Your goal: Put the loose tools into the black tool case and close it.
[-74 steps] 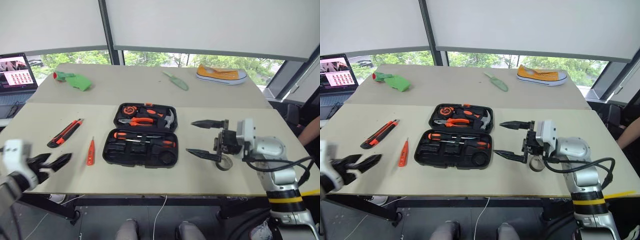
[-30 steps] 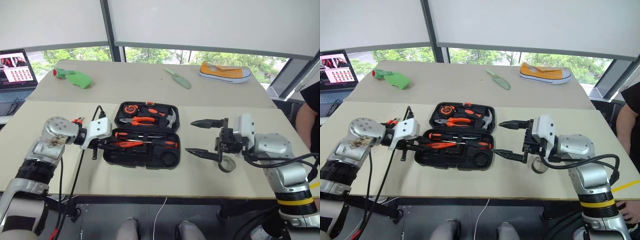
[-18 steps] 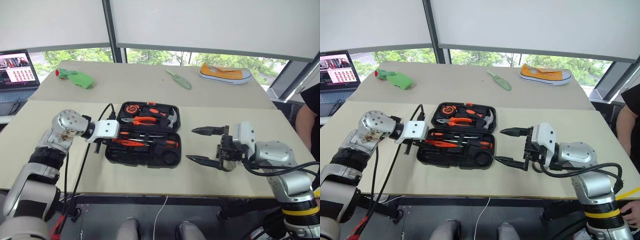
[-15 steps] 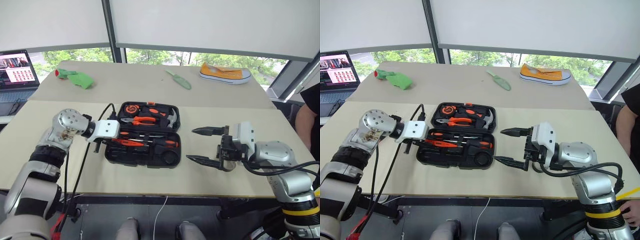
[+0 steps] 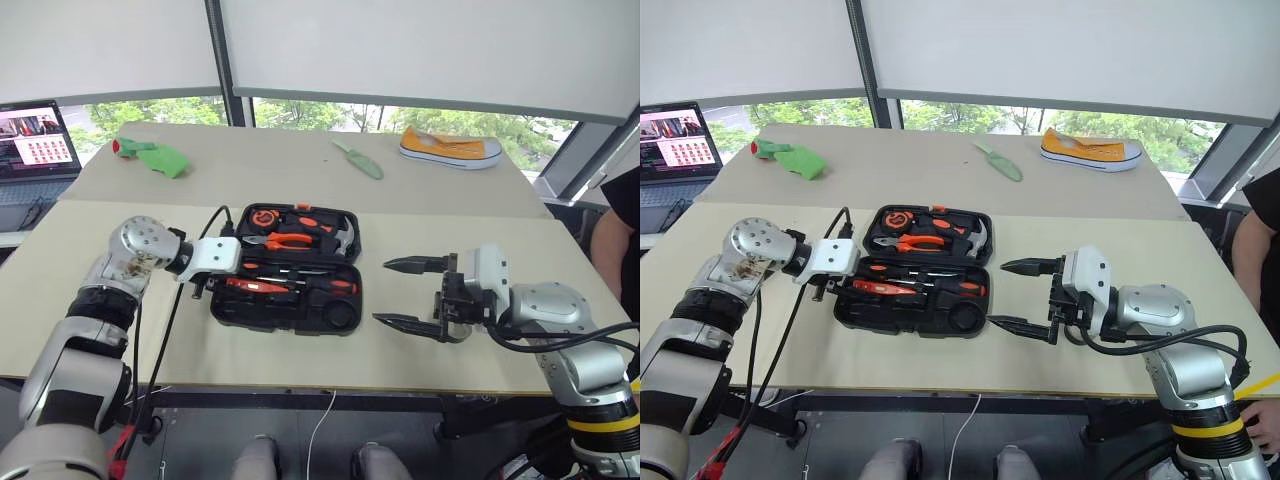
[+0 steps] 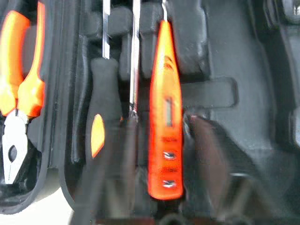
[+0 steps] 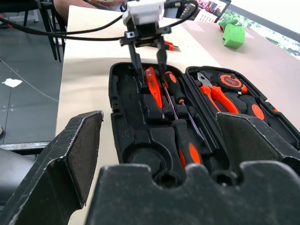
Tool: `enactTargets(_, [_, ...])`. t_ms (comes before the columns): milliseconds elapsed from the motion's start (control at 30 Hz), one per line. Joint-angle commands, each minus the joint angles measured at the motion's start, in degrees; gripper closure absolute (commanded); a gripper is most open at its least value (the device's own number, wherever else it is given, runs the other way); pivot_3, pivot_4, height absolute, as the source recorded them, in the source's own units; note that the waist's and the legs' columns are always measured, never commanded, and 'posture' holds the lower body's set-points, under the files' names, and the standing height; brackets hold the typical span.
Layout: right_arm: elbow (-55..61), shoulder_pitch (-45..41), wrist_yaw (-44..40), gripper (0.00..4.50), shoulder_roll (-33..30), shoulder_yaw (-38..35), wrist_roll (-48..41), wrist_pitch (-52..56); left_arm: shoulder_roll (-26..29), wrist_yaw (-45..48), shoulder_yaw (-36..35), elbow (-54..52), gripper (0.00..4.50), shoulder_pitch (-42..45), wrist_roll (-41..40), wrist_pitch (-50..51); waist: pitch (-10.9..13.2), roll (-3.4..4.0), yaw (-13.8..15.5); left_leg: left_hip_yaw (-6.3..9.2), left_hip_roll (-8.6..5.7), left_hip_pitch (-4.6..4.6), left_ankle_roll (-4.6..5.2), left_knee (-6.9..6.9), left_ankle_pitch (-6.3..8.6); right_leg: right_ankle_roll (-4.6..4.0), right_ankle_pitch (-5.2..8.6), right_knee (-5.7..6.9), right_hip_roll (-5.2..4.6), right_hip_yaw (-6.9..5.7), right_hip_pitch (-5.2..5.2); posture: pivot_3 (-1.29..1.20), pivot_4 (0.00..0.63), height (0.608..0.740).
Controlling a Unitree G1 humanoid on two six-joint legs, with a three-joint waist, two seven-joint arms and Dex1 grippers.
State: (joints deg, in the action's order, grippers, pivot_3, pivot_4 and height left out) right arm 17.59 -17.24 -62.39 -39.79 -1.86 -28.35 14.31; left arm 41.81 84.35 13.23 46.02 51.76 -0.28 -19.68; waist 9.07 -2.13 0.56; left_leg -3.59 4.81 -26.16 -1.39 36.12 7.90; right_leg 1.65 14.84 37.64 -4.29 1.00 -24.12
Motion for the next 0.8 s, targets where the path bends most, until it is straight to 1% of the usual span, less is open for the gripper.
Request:
enactTargets(33, [1.58, 0.08, -0.28, 0.00, -0.59, -1.08, -1.28, 0.20, -1.04, 3.15, -7.34, 1.10, 1.10, 1.69, -8.82, 3.48, 0.00, -0.01, 0.03, 0.01, 0.00, -0.02, 0.00, 0.00, 0.00, 0.00, 0.00, 0.01, 0.00, -0.01, -0.02, 0.00, 0.150, 0.740])
enactTargets(133, [1.28, 0.12, -0.34, 0.00, -0.58, -1.11, -1.22, 0.17, -1.32, 4.53, -9.32, 1.54, 1.10, 1.07, -10.70, 4.53, 0.00, -0.01, 0.03, 0.02, 0.00, -0.03, 0.00, 0.04, 0.00, 0.01, 0.00, 0.01, 0.00, -0.01, 0.00, 0.00, 0.150, 0.740])
enactTargets(167, [1.15, 0.12, -0.34, 0.00, -0.55, -1.11, -1.18, 0.12, -1.82, 3.29, -9.71, 1.66, 1.36, 0.53, -10.44, 3.47, 0.00, -0.01, 0.04, 0.02, -0.01, -0.03, 0.00, 0.05, 0.00, 0.01, 0.00, 0.01, 0.00, -0.01, 0.01, 0.00, 0.150, 0.740])
enactTargets(200, [1.03, 0.11, -0.33, 0.00, -0.49, -1.06, -1.11, 0.07, -2.33, 4.00, -9.91, 1.02, 1.65, -0.47, -11.07, 4.27, 0.00, -0.01, 0.07, 0.02, 0.00, -0.03, 0.00, 0.05, 0.00, 0.01, 0.00, 0.02, 0.00, -0.01, 0.01, 0.00, 0.150, 0.740])
enactTargets(233, [0.90, 0.12, -0.24, 0.00, -0.37, -0.99, -1.03, 0.02, -3.11, 2.25, -9.96, 1.27, 1.76, -1.37, -10.42, 3.87, 0.00, 0.00, 0.13, 0.02, -0.01, -0.03, 0.00, 0.06, 0.00, 0.01, 0.00, 0.02, 0.00, -0.01, 0.01, 0.00, 0.150, 0.740])
enactTargets(267, [0.73, 0.17, -0.23, 0.00, -0.29, -0.95, -0.96, -0.09, -3.79, 1.88, -10.00, 1.39, 2.24, -2.21, -10.26, 3.61, 0.00, 0.00, 0.14, 0.03, -0.01, -0.02, 0.00, 0.08, 0.00, 0.01, 0.00, 0.02, 0.00, -0.02, 0.04, 0.00, 0.150, 0.740])
enactTargets(333, [0.37, 0.28, -0.23, 0.00, -0.18, -0.99, -0.85, -0.32, -4.71, 1.44, -9.91, 1.64, 2.87, -3.40, -9.57, 2.74, 0.00, 0.00, 0.15, 0.03, -0.02, -0.02, 0.00, 0.10, 0.00, 0.02, 0.01, 0.03, -0.02, -0.02, 0.06, 0.00, 0.150, 0.740])
enactTargets(467, [-0.34, 0.75, -0.32, 0.00, -0.06, -1.15, -0.65, -0.85, -6.12, 0.37, -9.52, 2.59, 4.39, -5.23, -7.96, 0.88, 0.01, -0.01, 0.11, 0.05, -0.01, -0.03, 0.00, 0.10, 0.00, 0.01, 0.01, 0.07, 0.01, -0.02, 0.02, 0.00, 0.150, 0.740])
enactTargets(500, [-0.38, 0.90, -0.33, 0.00, -0.04, -1.15, -0.63, -0.93, -6.31, -0.27, -9.39, 3.26, 4.45, -5.33, -7.38, 0.23, 0.01, -0.01, 0.11, 0.05, -0.01, -0.03, 0.00, 0.10, 0.00, 0.01, 0.01, 0.07, 0.01, -0.03, 0.01, 0.00, 0.150, 0.740])
enactTargets(667, [0.23, 1.86, -0.04, 0.00, 0.04, -1.10, -0.78, -0.78, -7.32, -4.27, -8.40, 6.48, 4.45, -4.49, -4.26, 0.06, 0.01, -0.01, 0.20, 0.05, -0.02, -0.03, 0.00, 0.11, 0.00, 0.01, 0.01, 0.07, 0.00, -0.03, 0.04, 0.00, 0.150, 0.740])
enactTargets(800, [1.24, 2.65, 0.44, 0.00, 0.08, -1.10, -1.09, -0.25, -7.27, -3.63, -6.73, 6.83, 4.45, -5.10, -2.39, -0.35, 0.00, 0.00, 0.13, 0.06, -0.02, -0.03, 0.00, 0.15, 0.00, 0.01, 0.01, 0.09, 0.00, -0.03, 0.06, 0.00, 0.150, 0.740])
